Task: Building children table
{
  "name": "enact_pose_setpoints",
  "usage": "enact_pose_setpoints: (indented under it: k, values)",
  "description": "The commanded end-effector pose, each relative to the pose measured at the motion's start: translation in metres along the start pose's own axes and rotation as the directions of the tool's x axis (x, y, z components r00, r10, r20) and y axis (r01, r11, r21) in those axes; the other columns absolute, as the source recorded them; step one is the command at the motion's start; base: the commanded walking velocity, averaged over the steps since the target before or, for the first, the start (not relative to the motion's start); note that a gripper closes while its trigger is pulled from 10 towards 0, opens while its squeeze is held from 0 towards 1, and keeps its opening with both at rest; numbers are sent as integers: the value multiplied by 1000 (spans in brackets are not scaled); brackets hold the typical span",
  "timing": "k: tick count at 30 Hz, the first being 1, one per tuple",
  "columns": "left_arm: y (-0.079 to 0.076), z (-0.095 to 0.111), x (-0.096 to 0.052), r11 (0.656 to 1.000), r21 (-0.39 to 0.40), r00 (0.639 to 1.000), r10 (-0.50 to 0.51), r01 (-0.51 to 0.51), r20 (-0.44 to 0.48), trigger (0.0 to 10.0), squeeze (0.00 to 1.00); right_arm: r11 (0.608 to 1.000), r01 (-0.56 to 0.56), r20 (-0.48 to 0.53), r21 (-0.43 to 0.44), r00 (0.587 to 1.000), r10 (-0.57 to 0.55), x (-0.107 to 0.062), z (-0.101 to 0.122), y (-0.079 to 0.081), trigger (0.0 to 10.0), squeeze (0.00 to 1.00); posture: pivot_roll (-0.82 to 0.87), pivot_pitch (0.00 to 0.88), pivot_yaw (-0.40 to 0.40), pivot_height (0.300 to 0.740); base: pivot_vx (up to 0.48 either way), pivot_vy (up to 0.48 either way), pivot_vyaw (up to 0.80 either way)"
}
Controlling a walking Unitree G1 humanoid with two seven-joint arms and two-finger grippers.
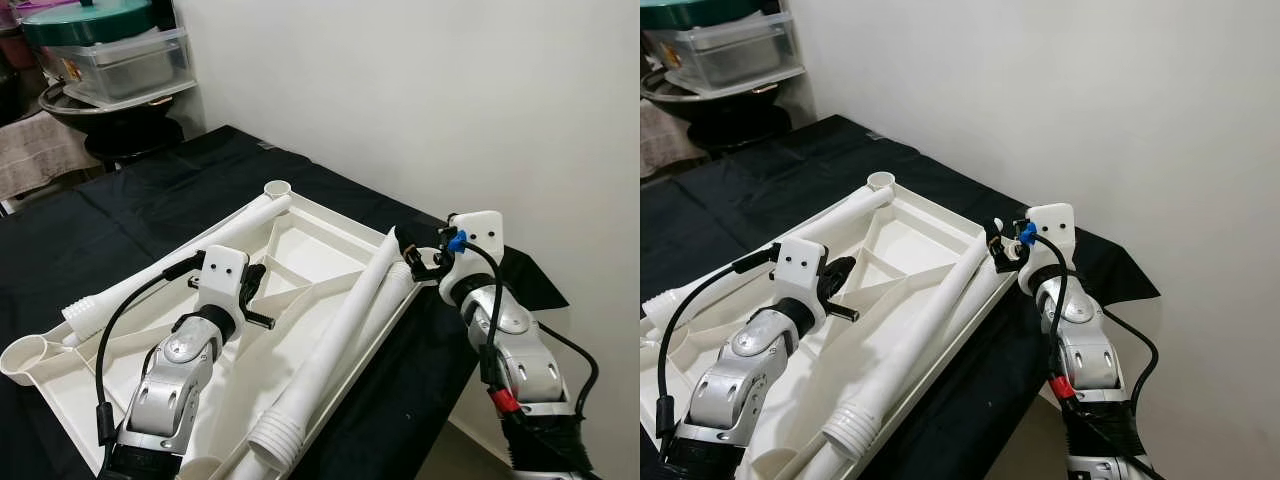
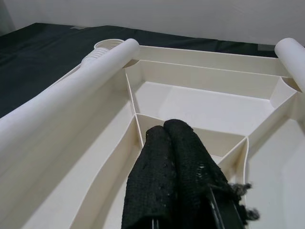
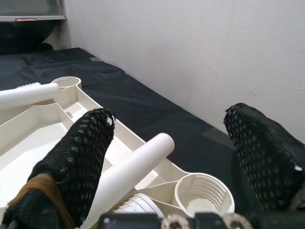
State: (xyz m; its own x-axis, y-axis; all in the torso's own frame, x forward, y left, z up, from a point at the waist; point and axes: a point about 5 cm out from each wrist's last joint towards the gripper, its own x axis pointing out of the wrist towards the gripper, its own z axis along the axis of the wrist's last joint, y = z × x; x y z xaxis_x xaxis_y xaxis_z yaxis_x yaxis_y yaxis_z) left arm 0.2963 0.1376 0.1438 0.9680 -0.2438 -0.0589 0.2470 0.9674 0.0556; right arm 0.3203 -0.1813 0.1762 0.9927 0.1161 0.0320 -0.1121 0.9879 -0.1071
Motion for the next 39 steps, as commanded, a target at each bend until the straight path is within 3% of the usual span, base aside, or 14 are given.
enact_pose_setpoints:
  k: [1, 39]
  values:
    - [4, -3, -1, 1000, -5, 1000, 20, -20, -11, 10000, 0, 1000, -16, -2, 1, 1000, 16, 2, -1, 5, 10000, 0, -85, 0, -42, 740, 0, 0, 0]
    - [6, -3, 2, 999, -28, 999, 37, -37, -19, 10000, 0, 1000, -21, -9, 13, 1000, 21, 1, -3, 9, 10000, 0, -85, 0, -38, 740, 0, 0, 0]
